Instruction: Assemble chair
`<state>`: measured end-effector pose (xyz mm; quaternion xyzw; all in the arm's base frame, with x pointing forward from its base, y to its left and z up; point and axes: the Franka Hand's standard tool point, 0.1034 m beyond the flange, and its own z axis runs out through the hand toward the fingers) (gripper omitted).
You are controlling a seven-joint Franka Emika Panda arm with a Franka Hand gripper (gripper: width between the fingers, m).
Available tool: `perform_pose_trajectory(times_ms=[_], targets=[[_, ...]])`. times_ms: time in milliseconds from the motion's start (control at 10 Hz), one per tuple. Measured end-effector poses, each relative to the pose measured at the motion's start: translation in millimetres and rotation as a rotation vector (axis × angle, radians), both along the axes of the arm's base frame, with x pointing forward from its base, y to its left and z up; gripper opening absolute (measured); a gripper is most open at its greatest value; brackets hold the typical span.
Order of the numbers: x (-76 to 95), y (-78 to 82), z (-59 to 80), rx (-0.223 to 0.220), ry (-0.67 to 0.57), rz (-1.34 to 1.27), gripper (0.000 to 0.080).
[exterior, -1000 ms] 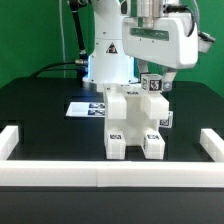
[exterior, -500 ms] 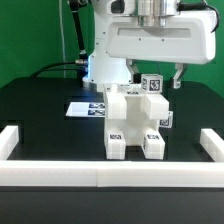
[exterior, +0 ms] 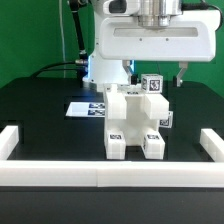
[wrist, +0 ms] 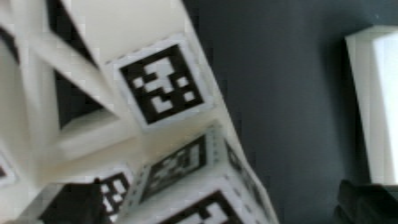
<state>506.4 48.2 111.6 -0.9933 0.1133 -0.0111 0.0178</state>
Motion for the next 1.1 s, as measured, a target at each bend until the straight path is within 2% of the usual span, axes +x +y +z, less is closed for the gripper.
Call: perform_pose_trajectory(times_ms=[500,600,700,800,1100], targets=[[0.2,-3.5,0.0,-0.021,-0.006,0.29,0.0649],[0.2,-3.3,0.0,-0.021,-0.006,0.287,0.0539],[0.2,-3.4,0.0,-0.021,-0.006,0.287,0.0539],[0.2,-3.4,0.0,-0.021,-0.006,0.287,0.0332],[0.2,-3.4,0.0,-0.02,-0.005,0.249,0.0285]])
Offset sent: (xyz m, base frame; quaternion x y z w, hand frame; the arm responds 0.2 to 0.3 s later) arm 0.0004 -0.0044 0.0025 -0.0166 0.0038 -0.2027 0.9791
